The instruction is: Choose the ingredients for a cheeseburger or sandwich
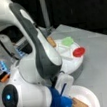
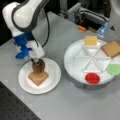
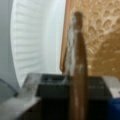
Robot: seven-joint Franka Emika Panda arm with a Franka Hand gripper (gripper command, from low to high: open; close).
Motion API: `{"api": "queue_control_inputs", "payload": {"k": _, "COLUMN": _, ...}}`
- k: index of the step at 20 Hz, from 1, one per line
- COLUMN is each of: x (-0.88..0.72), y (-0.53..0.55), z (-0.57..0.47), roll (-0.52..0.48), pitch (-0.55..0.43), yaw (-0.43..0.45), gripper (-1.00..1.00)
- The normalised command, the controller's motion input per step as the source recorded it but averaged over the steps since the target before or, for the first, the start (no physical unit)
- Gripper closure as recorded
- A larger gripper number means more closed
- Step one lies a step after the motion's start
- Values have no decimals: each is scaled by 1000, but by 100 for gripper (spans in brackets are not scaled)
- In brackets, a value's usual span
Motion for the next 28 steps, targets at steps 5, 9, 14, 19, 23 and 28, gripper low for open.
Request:
{"api": "queue_control_inputs", "payload": {"k": 5, "x": 352, "y": -113, "z": -86, "roll": 45, "pitch": 5, "yaw": 130, "gripper": 100}}
{"api": "queue_control_inputs", "payload": {"k": 9, "x": 291, "y": -132, "z": -20, "roll": 81, "pitch": -11, "yaw": 123, "gripper": 100}}
{"api": "queue_control_inputs", "payload": {"k": 14, "x": 249, "y": -140, "z": 0, "roll": 87, "pitch": -18, "yaw": 111, "gripper": 100}}
{"api": "queue_control_inputs", "payload": {"k": 19, "x": 243, "y": -131, "z": -32, "roll": 76, "pitch": -23, "yaw": 118, "gripper": 100}}
{"api": "queue_control_inputs", "payload": {"k": 23, "x": 251, "y": -116, "z": -56, "roll": 82, "pitch": -32, "yaw": 134, "gripper": 100}}
{"api": "queue_control_inputs", "payload": {"k": 28, "x": 273, "y": -120, "z": -48, "roll": 125, "pitch": -59, "yaw": 142, "gripper": 100}}
